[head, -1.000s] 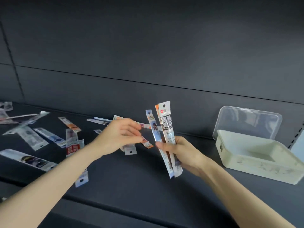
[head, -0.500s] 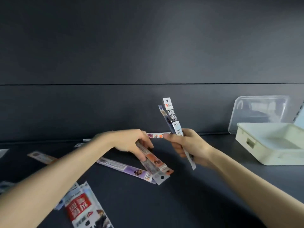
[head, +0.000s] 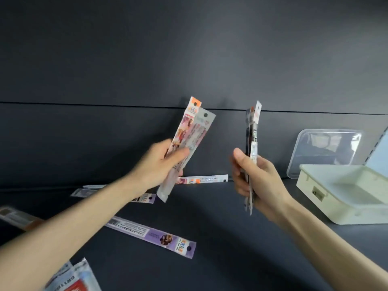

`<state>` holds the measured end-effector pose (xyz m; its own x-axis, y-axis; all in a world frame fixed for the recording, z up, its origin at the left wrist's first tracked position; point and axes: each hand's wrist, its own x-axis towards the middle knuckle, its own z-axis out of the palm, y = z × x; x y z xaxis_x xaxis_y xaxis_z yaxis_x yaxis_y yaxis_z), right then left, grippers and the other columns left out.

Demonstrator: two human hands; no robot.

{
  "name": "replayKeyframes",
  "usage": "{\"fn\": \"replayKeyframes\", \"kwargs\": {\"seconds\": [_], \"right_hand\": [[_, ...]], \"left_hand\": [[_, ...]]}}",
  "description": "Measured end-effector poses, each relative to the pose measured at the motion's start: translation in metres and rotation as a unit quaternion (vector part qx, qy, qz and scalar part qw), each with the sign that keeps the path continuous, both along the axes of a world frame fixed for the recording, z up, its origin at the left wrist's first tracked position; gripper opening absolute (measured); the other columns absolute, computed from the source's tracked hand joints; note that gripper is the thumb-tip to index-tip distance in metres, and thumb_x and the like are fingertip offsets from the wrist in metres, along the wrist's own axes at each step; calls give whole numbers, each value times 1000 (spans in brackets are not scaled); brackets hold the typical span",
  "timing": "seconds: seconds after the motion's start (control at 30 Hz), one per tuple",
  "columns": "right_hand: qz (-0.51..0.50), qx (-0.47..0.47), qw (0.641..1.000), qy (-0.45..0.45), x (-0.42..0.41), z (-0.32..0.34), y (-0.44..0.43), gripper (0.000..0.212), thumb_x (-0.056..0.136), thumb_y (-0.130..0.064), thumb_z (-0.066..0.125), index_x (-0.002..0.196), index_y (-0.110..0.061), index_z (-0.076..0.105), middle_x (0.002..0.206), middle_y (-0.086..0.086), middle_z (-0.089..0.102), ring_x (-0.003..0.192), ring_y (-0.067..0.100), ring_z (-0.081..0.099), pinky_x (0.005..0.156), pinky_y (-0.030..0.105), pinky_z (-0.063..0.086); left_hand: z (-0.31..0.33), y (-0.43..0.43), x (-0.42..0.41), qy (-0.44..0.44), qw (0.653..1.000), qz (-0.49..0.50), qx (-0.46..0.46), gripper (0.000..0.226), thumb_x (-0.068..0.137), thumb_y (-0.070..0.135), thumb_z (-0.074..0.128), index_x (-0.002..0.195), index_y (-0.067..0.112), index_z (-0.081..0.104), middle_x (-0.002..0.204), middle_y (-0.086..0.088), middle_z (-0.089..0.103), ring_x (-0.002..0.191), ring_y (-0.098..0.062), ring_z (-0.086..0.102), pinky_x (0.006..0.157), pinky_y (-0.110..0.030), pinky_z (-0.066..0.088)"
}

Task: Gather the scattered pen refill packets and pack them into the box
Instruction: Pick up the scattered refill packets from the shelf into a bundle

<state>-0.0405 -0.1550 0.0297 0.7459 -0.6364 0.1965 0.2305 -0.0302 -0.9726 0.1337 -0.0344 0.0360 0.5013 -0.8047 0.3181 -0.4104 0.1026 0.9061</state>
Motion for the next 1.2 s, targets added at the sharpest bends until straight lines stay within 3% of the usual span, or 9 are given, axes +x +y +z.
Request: {"fn": "replayKeyframes", "kwargs": {"seconds": [0.1,0.2,0.5,0.63,0.77,0.9,1.0,1.1,1.2], "right_hand": [[12,21,1000,-7,12,-7,9,52,67,-34,71,97,7,58,60,5,34,42,10,27,37,19,25],[49,27,998,-6,22,-5,19,20,71,-34,70,78,-15,68,55,-2,46,47,9,35,41,18,31],[21,108,994,-9,29,-5,23,19,99,-16,46,94,-7,62,88,10,71,77,23,66,70,38,57],[4,137,990,-23,24,0,18,21,102,-17,40,87,-9,51,60,7,63,50,18,60,48,28,53],[37,85,996,2,28,-8,20,25,89,-31,62,80,-12,48,62,2,47,45,10,38,40,20,32],[72,65,995,-10,28,-9,29,33,68,-39,70,75,-11,54,65,1,51,48,7,44,40,18,29],[93,41,995,-2,27,-6,35,30,78,-33,68,73,-7,55,58,2,57,50,14,52,45,22,38],[84,66,994,3,22,-1,33,24,89,-25,61,75,-4,58,61,4,63,54,20,61,57,31,53],[68,27,997,-20,21,3,28,17,90,-19,61,77,-9,58,63,0,64,62,19,62,64,31,55]], "left_hand": [[-1,3,-30,128,991,-21,-35,15,91,22,56,97,11,65,56,4,60,51,-8,56,52,-22,47],[-6,7,-53,197,979,-31,-44,17,83,24,63,92,10,68,56,1,60,52,-10,56,53,-21,47],[-15,29,-52,214,976,42,3,29,96,27,47,98,8,69,79,-3,71,70,-9,64,58,-20,50],[-10,33,-35,288,954,69,-39,39,98,34,42,105,3,65,63,-1,48,47,-8,39,36,-19,26],[-10,28,-41,363,931,5,-28,41,97,26,37,109,-4,62,58,-1,46,43,-8,35,33,-19,22],[-20,30,-56,249,968,-1,-27,25,96,15,49,95,-1,68,64,-2,47,55,-9,43,43,-17,35],[-25,33,-63,194,981,-20,1,22,93,17,55,88,3,71,66,-5,60,58,-11,57,52,-20,47],[-20,35,-59,65,996,15,53,30,87,35,64,90,7,74,83,-10,75,81,-21,71,80,-36,58],[-4,37,-47,17,997,77,18,45,76,53,65,91,10,68,89,-3,72,82,-6,65,83,-27,50]]}}
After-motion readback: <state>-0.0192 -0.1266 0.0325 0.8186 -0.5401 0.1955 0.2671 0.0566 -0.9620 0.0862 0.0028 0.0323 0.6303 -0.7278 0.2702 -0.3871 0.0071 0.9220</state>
